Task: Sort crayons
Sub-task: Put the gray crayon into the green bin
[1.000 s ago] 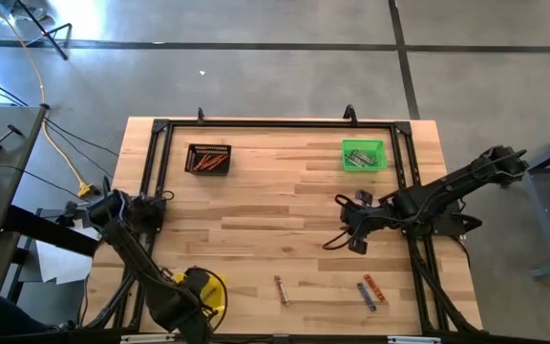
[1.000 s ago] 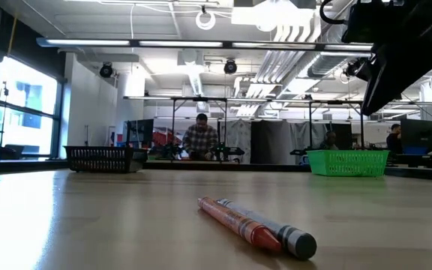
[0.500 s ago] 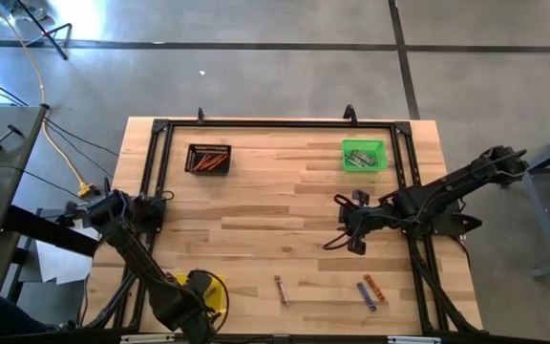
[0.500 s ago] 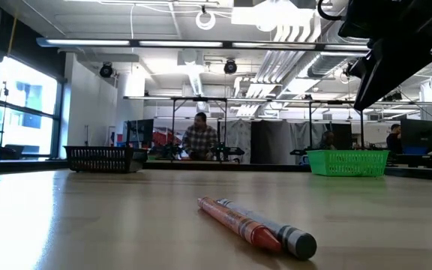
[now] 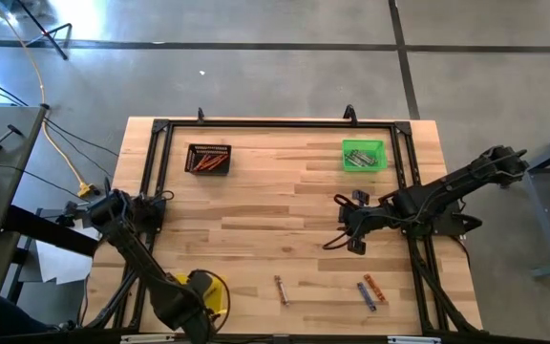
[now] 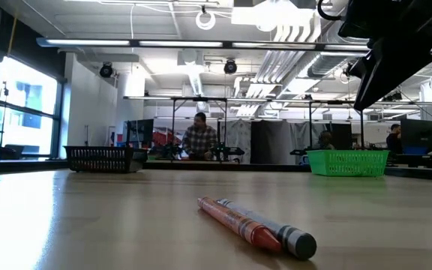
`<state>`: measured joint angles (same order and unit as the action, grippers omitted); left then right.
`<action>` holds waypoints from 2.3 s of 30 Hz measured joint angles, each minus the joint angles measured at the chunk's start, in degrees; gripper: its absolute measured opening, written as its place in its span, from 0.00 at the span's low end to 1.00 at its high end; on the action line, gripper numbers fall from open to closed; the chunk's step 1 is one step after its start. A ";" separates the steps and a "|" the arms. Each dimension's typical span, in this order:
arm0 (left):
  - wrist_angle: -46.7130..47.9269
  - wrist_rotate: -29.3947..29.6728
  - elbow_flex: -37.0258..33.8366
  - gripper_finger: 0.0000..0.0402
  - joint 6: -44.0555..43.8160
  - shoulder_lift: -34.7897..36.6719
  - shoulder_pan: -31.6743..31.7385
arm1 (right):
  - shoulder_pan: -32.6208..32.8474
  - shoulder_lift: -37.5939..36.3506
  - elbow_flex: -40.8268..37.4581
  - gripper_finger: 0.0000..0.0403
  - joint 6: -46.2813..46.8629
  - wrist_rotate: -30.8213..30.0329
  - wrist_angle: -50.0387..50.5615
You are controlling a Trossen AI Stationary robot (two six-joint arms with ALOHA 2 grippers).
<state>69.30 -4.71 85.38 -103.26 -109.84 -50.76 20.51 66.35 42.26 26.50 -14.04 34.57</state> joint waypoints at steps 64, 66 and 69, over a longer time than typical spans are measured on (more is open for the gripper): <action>-16.85 35.24 0.07 0.11 67.64 0.02 25.98 | 18.99 13.69 0.00 0.23 49.72 22.46 11.10; -16.85 36.01 0.07 0.11 67.97 0.02 26.09 | 19.72 14.54 0.00 0.23 50.77 23.34 10.61; -16.83 37.87 0.07 0.11 67.98 0.02 26.46 | 20.59 14.99 0.00 0.23 51.08 23.82 10.58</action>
<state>52.47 33.16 85.45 -35.29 -109.82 -24.30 41.10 81.34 42.26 77.58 9.78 45.15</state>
